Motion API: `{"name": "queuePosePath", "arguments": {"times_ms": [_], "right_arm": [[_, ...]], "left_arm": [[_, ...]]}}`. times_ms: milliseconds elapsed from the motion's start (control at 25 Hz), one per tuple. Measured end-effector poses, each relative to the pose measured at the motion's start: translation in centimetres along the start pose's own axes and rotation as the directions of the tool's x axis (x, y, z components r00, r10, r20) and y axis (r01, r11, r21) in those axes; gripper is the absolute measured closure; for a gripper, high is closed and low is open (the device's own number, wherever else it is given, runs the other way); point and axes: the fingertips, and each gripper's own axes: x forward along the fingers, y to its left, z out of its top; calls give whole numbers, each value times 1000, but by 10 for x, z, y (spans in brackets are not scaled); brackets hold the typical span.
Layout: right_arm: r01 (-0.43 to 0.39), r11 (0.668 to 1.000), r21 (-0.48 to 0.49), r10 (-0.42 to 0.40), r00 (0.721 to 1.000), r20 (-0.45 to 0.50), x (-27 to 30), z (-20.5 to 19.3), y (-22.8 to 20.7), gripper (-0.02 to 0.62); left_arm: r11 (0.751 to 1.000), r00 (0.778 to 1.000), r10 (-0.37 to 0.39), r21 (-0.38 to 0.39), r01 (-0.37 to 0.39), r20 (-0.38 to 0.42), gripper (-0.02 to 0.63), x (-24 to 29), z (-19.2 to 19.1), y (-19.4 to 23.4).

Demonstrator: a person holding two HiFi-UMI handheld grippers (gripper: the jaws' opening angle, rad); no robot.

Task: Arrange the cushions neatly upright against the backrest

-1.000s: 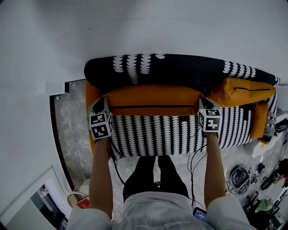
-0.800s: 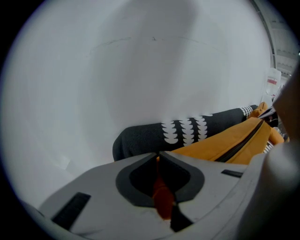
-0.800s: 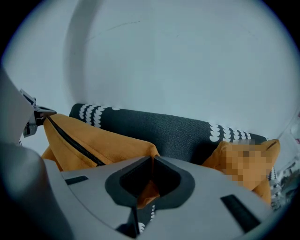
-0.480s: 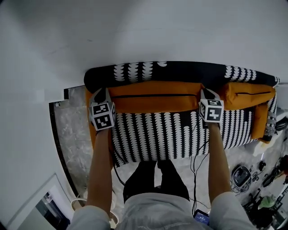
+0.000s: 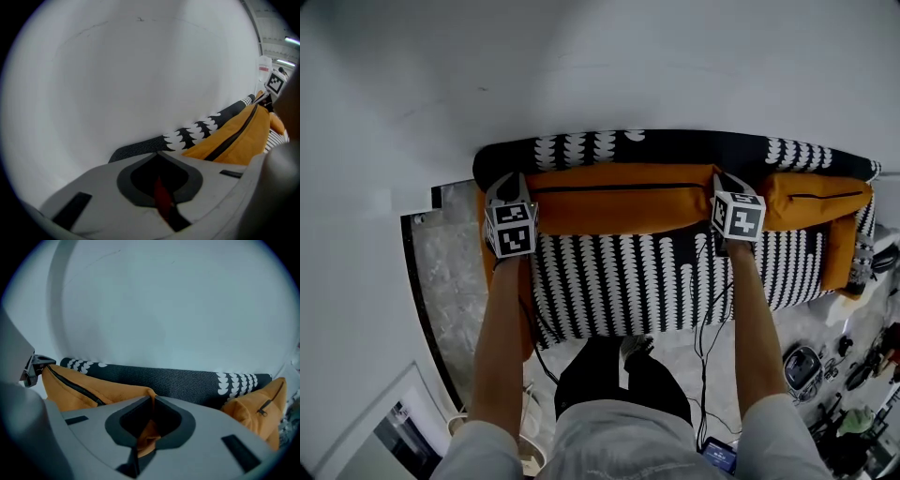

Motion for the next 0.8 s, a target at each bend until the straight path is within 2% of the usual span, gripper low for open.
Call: {"name": "queuePosePath", "arguments": {"times_ms": [120,240,440,560,800], "right_arm": [[14,1000,17,-15,1000,21,-18,-6,-2,577],[26,1000,12,-26,996,80,-41,-3,-7,577],[-67,998,8,64,978,198,-75,9,3,577],[-69,997,-39,76,971,226,-93,12,10,577],[-73,995,-69,89,961,262,-137,17,5,577]], "left_arm": [[1000,1000,23,9,-23,7,591,-14,-1,2],[999,999,45,17,-45,28,590,-31,0,-1],[999,998,33,17,-34,52,592,-49,-3,-12],[999,997,44,21,-45,69,594,-59,-1,-11],[990,977,131,32,-138,169,589,-105,26,3]]}}
